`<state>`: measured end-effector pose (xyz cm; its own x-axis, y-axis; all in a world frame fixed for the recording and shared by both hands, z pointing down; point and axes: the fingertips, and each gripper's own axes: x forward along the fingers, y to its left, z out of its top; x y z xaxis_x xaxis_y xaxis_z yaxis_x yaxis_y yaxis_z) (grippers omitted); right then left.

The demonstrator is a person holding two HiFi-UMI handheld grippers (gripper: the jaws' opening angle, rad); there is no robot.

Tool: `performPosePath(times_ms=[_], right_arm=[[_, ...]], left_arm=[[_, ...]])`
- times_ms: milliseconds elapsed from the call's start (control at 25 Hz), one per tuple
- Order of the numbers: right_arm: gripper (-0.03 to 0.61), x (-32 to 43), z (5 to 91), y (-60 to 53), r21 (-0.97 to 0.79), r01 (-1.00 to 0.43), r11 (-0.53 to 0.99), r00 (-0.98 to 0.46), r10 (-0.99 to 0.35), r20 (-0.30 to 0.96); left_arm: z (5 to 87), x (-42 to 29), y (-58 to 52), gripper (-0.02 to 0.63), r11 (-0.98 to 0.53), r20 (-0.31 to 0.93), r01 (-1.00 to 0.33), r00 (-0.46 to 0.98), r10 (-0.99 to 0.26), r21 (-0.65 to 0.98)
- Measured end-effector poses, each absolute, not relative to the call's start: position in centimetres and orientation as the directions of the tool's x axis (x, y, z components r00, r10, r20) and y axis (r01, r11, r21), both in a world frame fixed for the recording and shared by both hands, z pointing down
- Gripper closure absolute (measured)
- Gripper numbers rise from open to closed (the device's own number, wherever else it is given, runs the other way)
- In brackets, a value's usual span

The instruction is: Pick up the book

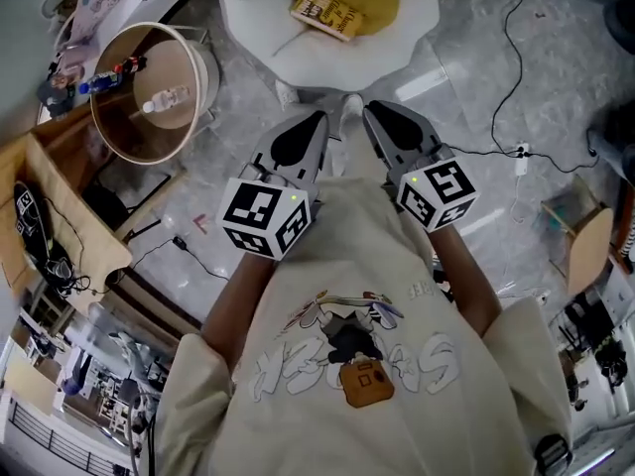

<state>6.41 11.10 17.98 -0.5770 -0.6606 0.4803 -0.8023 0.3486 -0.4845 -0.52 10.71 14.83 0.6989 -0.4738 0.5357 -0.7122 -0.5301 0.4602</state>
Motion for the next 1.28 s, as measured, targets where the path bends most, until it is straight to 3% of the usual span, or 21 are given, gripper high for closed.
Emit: performPosePath(times_ms=[600, 1280], right_arm=[[0.522, 3.6, 26.5, 3.0, -0.337, -0.881, 0.334, -0.474, -0.63, 0.615], [0.461, 1.4, 41.4, -1.6, -0.265, -0.872, 0.412, -0.466, -0.534, 0.706]], left_arm=[[25.1, -1.9, 1.2, 0.607, -0.453, 0.583, -0.713, 0.699, -0.413, 0.534], [39.8, -3.7, -3.3, 0.607, -0.393, 0.624, -0.745, 0.666, -0.409, 0.539]])
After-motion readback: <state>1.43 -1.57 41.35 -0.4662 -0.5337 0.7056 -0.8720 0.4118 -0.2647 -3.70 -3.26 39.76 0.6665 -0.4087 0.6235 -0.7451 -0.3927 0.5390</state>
